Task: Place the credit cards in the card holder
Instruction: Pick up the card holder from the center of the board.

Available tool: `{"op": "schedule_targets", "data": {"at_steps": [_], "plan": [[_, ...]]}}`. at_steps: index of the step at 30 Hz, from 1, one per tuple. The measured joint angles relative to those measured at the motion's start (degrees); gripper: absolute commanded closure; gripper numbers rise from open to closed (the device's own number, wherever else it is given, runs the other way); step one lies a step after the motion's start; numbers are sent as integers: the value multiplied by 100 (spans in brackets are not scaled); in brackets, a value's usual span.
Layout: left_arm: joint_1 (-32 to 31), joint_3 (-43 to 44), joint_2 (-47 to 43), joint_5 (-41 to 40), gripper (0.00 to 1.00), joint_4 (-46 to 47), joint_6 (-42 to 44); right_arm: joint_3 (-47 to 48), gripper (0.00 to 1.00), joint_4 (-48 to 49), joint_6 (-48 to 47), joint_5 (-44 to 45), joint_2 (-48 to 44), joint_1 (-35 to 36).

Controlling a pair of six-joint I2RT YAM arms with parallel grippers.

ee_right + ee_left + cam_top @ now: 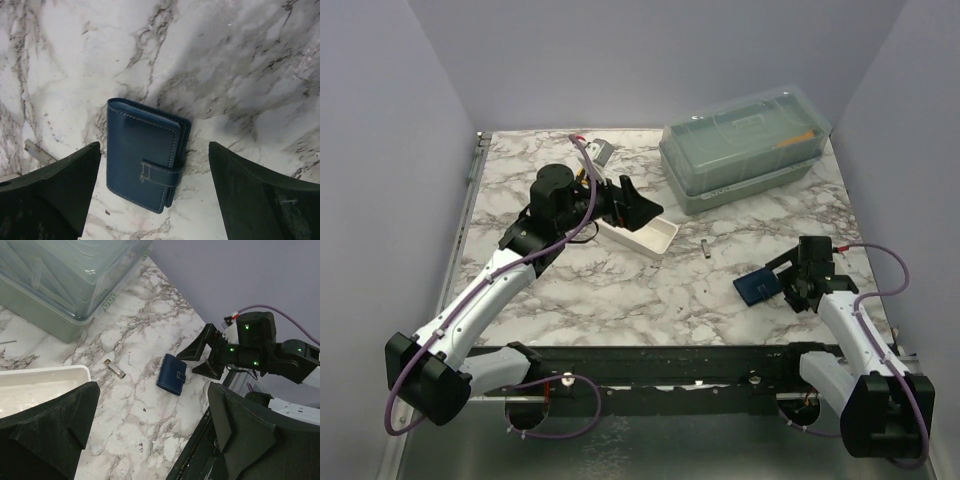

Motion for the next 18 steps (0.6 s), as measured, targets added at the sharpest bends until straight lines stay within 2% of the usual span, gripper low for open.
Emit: {"op": "schedule_targets", "data": {"at_steps": [2,9,11,12,14,15,17,18], "plan": [[-46,0,0,0,1,-9,2,-208,17,197,-7,-87,66,-116],[-188,0,7,-13,1,-72,15,-232,55,955,-673,-741,874,-179],[-326,2,48,-61,1,-94,0,-151,61,1224,-960,-1102,1211,-179],[-437,2,94,-127,1,-103,-33,-136,66,1266,-1027,-1178,1266,-177],[-671,0,216,-284,1,-131,-103,-96,84,1373,-1239,-1412,1392,-122],[-785,-2,284,-361,1,-138,-149,-81,90,1412,-1357,-1523,1438,-85],[-1067,-63,426,-586,1,-129,-251,-57,99,1502,-1526,-1738,1458,13],[-1244,-133,522,-776,1,-125,-321,-42,100,1552,-1606,-1847,1449,103]]}}
